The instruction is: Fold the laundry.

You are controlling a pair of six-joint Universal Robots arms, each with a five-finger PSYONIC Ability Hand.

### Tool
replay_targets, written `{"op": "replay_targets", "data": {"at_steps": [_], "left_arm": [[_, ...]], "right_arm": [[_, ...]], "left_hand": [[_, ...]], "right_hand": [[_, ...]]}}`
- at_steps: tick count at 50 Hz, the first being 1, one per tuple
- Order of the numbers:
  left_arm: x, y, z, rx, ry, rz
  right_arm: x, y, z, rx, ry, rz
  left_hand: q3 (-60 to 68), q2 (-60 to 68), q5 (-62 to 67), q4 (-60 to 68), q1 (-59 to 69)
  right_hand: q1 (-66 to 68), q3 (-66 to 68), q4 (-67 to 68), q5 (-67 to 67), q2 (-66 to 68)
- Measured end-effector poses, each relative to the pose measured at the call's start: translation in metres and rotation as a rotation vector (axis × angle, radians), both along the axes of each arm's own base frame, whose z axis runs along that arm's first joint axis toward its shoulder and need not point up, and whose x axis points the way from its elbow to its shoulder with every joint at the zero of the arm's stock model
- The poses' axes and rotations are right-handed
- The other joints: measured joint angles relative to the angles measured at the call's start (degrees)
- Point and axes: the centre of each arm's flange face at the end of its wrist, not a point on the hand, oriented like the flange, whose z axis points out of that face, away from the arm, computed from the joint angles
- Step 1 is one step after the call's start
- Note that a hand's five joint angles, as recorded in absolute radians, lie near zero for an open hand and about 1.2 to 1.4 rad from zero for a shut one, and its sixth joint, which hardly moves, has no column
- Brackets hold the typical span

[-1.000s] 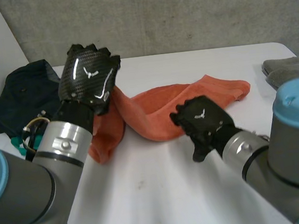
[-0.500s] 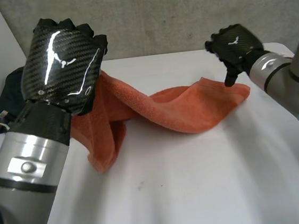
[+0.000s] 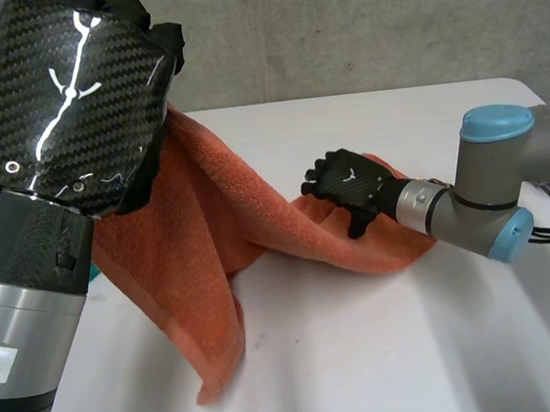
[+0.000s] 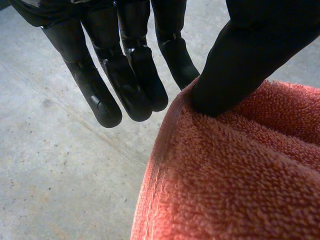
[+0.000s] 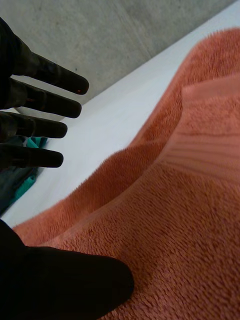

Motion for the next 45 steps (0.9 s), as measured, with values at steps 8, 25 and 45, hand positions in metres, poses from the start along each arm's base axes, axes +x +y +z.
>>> {"op": "replay_targets", "data": {"at_steps": [8,25,45], "left_arm": [[0.001,0.001,0.007,-0.020,0.015,0.001],[0.005,0.003,0.013,-0.039,0.030,0.008],[0.006,0.001,0.030,-0.084,0.057,0.011]], "right_arm": [[-0.001,-0.002,-0.010,0.019,0.017,-0.026],[-0.038,-0.050,0.011,0.038,-0.023,-0.277],[-0.048,-0.047,-0.011,0.192,0.008,-0.298]], "left_hand": [[0.00,0.00,0.00,0.01,0.00],[0.00,0.00,0.00,0.01,0.00],[0.00,0.00,0.00,0.02,0.00]], "right_hand": [[8.34,10.39,11.01,9.60,9.51],[8.93,11.10,11.74,10.34,10.62],[16.87,18.57,19.15,17.48,17.88]]}}
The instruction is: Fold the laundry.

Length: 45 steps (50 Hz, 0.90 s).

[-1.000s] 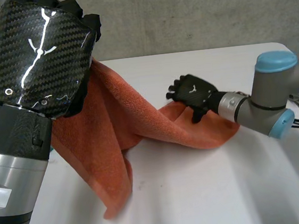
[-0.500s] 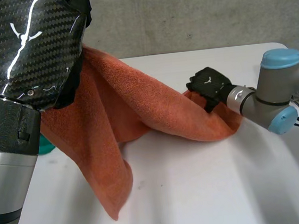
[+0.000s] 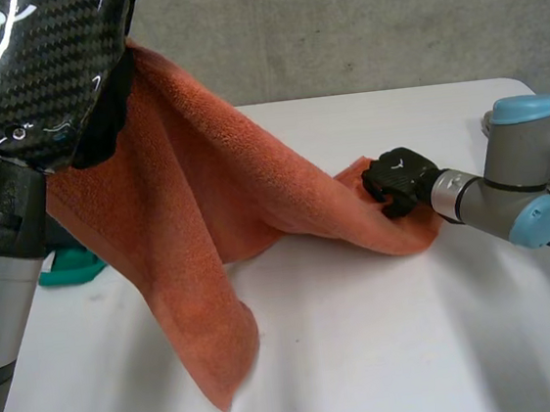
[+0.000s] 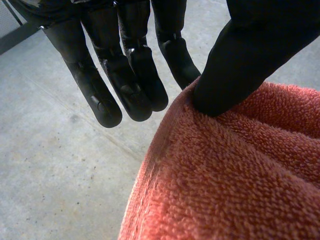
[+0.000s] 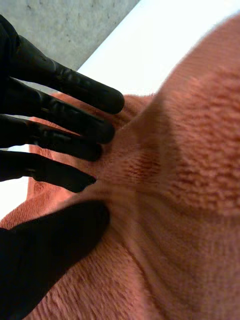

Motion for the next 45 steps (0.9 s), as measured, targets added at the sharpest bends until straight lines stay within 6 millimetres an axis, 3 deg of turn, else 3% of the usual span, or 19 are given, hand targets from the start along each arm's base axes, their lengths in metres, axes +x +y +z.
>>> {"op": "replay_targets", "data": {"at_steps": [5,6,7,13,21,22,23,25,26,29,32,34,38,39,40,41,42,44,45], "left_arm": [[0.000,-0.001,0.001,-0.002,0.002,0.003],[0.000,-0.005,0.001,-0.001,0.001,0.012],[0.000,-0.007,0.001,0.000,0.000,0.016],[-0.001,-0.030,-0.004,0.020,-0.014,0.061],[-0.016,-0.074,-0.006,0.018,-0.014,0.100],[-0.022,-0.091,-0.001,-0.004,0.002,0.111],[-0.026,-0.102,0.003,-0.021,0.015,0.119],[-0.031,-0.120,0.010,-0.051,0.039,0.135],[-0.032,-0.123,0.011,-0.055,0.043,0.137],[-0.038,-0.151,0.022,-0.095,0.085,0.172],[-0.041,-0.166,0.024,-0.103,0.103,0.193],[-0.042,-0.174,0.020,-0.096,0.106,0.203],[-0.045,-0.181,-0.001,-0.043,0.080,0.211],[-0.045,-0.182,-0.009,-0.023,0.068,0.211],[-0.046,-0.180,-0.031,0.029,0.033,0.209],[-0.046,-0.180,-0.031,0.029,0.033,0.209],[-0.046,-0.177,-0.054,0.086,-0.005,0.205],[-0.045,-0.173,-0.069,0.123,-0.030,0.202],[-0.044,-0.167,-0.088,0.172,-0.064,0.197]], "right_arm": [[-0.001,-0.005,0.011,-0.048,0.001,-0.035],[-0.003,-0.010,0.029,-0.112,-0.005,-0.083],[-0.004,-0.011,0.035,-0.135,-0.010,-0.100],[-0.008,-0.016,0.070,-0.247,-0.068,-0.180],[-0.017,-0.028,0.120,-0.436,-0.185,-0.313],[-0.021,-0.032,0.142,-0.517,-0.246,-0.366],[-0.022,-0.033,0.145,-0.528,-0.256,-0.374],[-0.031,-0.034,0.183,-0.641,-0.385,-0.437],[-0.032,-0.033,0.187,-0.650,-0.397,-0.441],[-0.047,-0.024,0.224,-0.722,-0.518,-0.469],[-0.062,-0.014,0.238,-0.731,-0.557,-0.478],[-0.070,-0.008,0.237,-0.713,-0.556,-0.477],[-0.082,0.004,0.213,-0.625,-0.499,-0.453],[-0.085,0.008,0.203,-0.594,-0.477,-0.442],[-0.089,0.017,0.183,-0.532,-0.431,-0.413],[-0.089,0.017,0.183,-0.532,-0.431,-0.413],[-0.098,0.028,0.156,-0.461,-0.367,-0.388],[-0.104,0.035,0.138,-0.420,-0.322,-0.374],[-0.113,0.044,0.116,-0.371,-0.266,-0.359]], "left_hand": [[0.00,0.00,0.00,0.00,0.00],[0.00,0.00,0.00,0.00,0.00],[0.00,0.00,0.00,0.00,0.00],[0.00,0.00,0.00,0.00,0.00],[0.01,0.00,0.00,0.00,0.00],[0.01,0.00,0.00,0.00,0.00],[0.18,0.11,0.00,0.01,0.00],[0.18,0.14,0.00,0.01,0.00],[0.18,0.14,0.00,0.01,0.00],[0.18,0.14,0.00,0.01,0.00],[0.19,0.14,0.00,0.01,0.00],[0.18,0.15,0.00,0.01,0.00],[0.18,0.15,0.00,0.01,0.00],[0.18,0.14,0.00,0.01,0.00],[0.19,0.15,0.00,0.01,0.00],[0.19,0.15,0.00,0.01,0.00],[0.19,0.15,0.00,0.01,0.00],[0.19,0.15,0.00,0.01,0.00],[0.19,0.15,0.00,0.01,0.00]], "right_hand": [[0.00,0.00,0.00,0.00,0.00],[0.00,0.00,0.00,0.00,0.00],[19.60,27.07,27.27,27.01,26.44],[19.91,27.07,27.28,27.01,26.44],[19.91,27.07,27.30,27.01,26.44],[19.91,27.07,27.31,27.01,26.44],[19.91,27.07,27.31,27.01,26.44],[19.95,27.07,27.31,27.01,26.44],[20.22,27.07,27.31,27.01,26.44],[20.22,27.07,27.31,27.01,26.44],[20.22,27.07,27.31,27.01,26.44],[20.22,27.07,27.31,27.02,26.44],[20.22,27.07,27.31,27.25,26.44],[20.22,27.07,27.31,27.25,26.44],[20.22,27.07,27.32,27.29,26.44],[20.22,27.07,27.32,27.29,26.44],[20.22,27.07,27.33,27.29,26.44],[20.22,27.07,27.33,27.29,26.44],[20.22,27.07,27.33,27.29,26.44]]}}
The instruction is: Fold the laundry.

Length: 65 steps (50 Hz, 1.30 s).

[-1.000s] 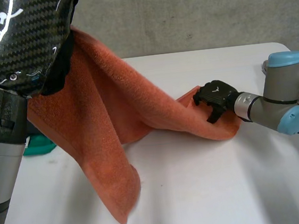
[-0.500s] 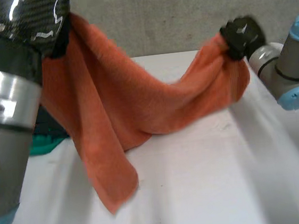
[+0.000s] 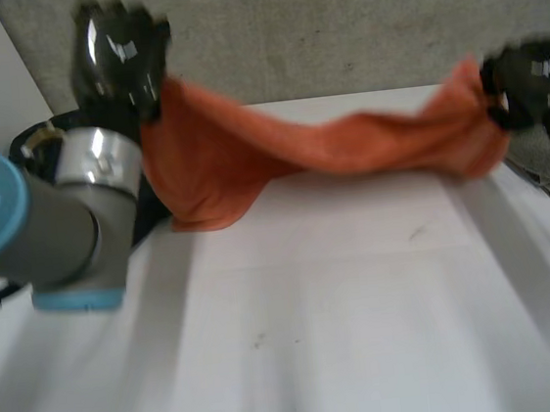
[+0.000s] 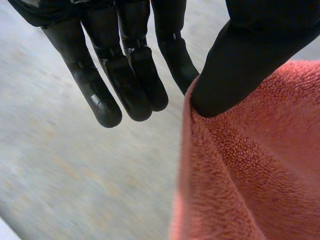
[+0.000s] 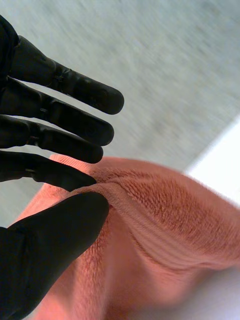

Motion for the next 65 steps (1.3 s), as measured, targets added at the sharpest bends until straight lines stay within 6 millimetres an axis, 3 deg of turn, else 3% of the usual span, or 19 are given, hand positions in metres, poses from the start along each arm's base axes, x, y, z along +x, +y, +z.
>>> {"op": "replay_targets", "data": {"at_steps": [4,6,8,11,16,24,29,33,39,46,47,49,50,53,60,65], "left_arm": [[0.003,0.022,-0.047,0.127,-0.072,-0.023],[0.003,0.030,-0.059,0.163,-0.093,-0.033],[0.004,0.038,-0.070,0.194,-0.112,-0.043],[0.004,0.047,-0.079,0.222,-0.130,-0.052],[0.006,0.052,-0.084,0.240,-0.141,-0.057],[0.009,0.055,-0.090,0.260,-0.152,-0.054],[0.010,0.057,-0.092,0.268,-0.156,-0.052],[0.011,0.056,-0.093,0.269,-0.156,-0.048],[0.014,0.052,-0.093,0.270,-0.154,-0.033],[0.020,0.043,-0.095,0.278,-0.151,-0.011],[0.021,0.042,-0.096,0.281,-0.151,-0.007],[0.023,0.040,-0.097,0.287,-0.151,0.000],[0.023,0.039,-0.098,0.290,-0.151,0.003],[0.026,0.035,-0.104,0.307,-0.156,0.016],[0.035,0.025,-0.123,0.391,-0.189,0.051],[0.043,0.024,-0.142,0.507,-0.235,0.075]], "right_arm": [[-0.019,0.025,-0.046,0.118,0.116,0.024],[-0.024,0.032,-0.057,0.143,0.149,0.027],[-0.029,0.041,-0.069,0.178,0.202,0.029],[-0.033,0.047,-0.075,0.219,0.259,0.030],[-0.034,0.051,-0.071,0.279,0.304,0.039],[-0.013,0.057,-0.031,0.297,0.327,0.068],[0.015,0.066,-0.013,0.268,0.376,0.084],[0.032,0.076,-0.015,0.293,0.435,0.104],[0.046,0.089,-0.042,0.389,0.577,0.129],[0.047,0.087,-0.069,0.415,0.674,0.094],[0.047,0.083,-0.072,0.402,0.678,0.076],[0.047,0.078,-0.075,0.370,0.669,0.046],[0.047,0.076,-0.075,0.360,0.663,0.038],[0.047,0.070,-0.069,0.299,0.607,-0.007],[0.044,0.070,-0.047,0.240,0.471,-0.053],[0.027,0.063,-0.042,0.268,0.377,-0.110]], "left_hand": [[0.00,0.00,0.00,0.00,0.00],[0.00,0.00,0.00,0.00,0.00],[0.00,0.00,0.00,0.00,0.00],[0.00,0.00,0.00,0.00,0.00],[0.00,0.00,0.00,0.00,0.00],[0.00,0.00,0.00,0.00,0.00],[0.00,0.00,0.00,0.00,0.00],[0.00,0.00,0.00,0.00,0.00],[-0.54,-0.73,-0.01,-0.90,-0.02],[-10.47,-11.03,-7.60,-11.00,-8.90],[-13.45,-13.87,-10.46,-13.72,-11.76],[-13.45,-13.87,-10.46,-13.72,-11.76],[-13.45,-13.87,-10.46,-13.72,-11.76],[-30.05,-30.90,-27.90,-30.98,-28.43],[-39.25,-39.60,-37.39,-40.34,-37.22],[-40.75,-41.16,-38.93,-41.89,-37.38]], "right_hand": [[0.00,0.00,0.17,0.00,0.00],[-0.98,-1.10,-0.96,-0.93,-1.43],[-9.91,-12.13,-12.20,-10.85,-12.80],[-32.60,-39.73,-39.78,-38.49,-39.54],[-36.58,-45.53,-46.24,-44.79,-44.21],[-36.58,-45.53,-46.24,-44.79,-44.20],[-36.58,-45.42,-46.08,-44.60,-44.20],[-36.57,-45.41,-46.08,-44.60,-44.12],[-36.23,-44.88,-45.03,-42.94,-44.07],[-16.08,-21.15,-21.46,-21.21,-20.27],[-4.99,-7.98,-8.29,-8.12,-7.27],[0.07,-1.20,-1.29,-1.35,-0.30],[0.07,-1.20,-1.29,-1.35,-0.30],[0.21,-0.16,-0.19,-0.31,0.05],[0.21,-0.16,-0.13,-0.27,0.05],[0.21,-0.16,-0.13,-0.27,0.05]]}}
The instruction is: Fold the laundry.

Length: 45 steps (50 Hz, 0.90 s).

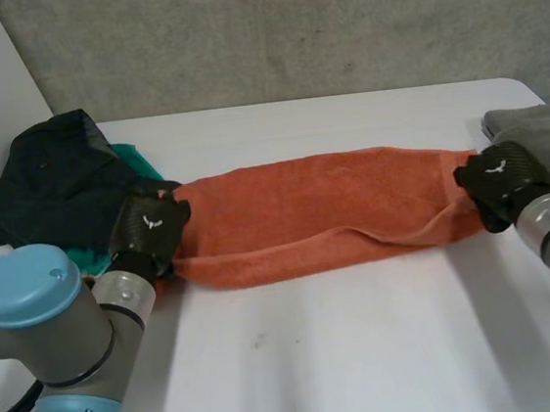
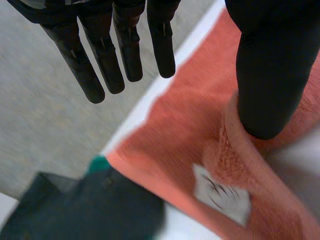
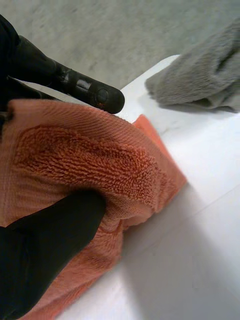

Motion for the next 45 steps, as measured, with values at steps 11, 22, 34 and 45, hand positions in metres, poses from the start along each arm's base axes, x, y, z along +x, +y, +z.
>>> {"op": "replay_targets", "data": {"at_steps": [11,22,34,45], "left_arm": [[0.011,0.008,-0.016,0.134,-0.029,0.030],[0.021,0.004,-0.021,0.161,-0.035,0.093],[0.025,-0.005,-0.014,0.103,-0.040,0.145],[0.044,0.032,0.039,0.036,-0.088,0.143]], "right_arm": [[-0.031,-0.017,-0.001,0.020,-0.059,-0.086],[-0.043,-0.027,0.003,0.007,-0.085,-0.125],[-0.043,-0.015,0.007,0.078,-0.041,-0.077],[-0.060,0.011,0.040,0.151,0.153,-0.022]], "left_hand": [[0.00,0.00,-0.02,0.00,0.00],[6.93,7.84,7.89,7.71,7.31],[40.30,40.76,39.26,41.59,36.32],[40.51,40.93,40.27,41.62,36.76]], "right_hand": [[0.00,0.00,0.03,0.00,0.00],[0.00,0.00,0.06,0.00,0.00],[0.00,0.11,0.06,0.00,0.00],[0.00,0.22,0.07,0.00,0.00]]}}
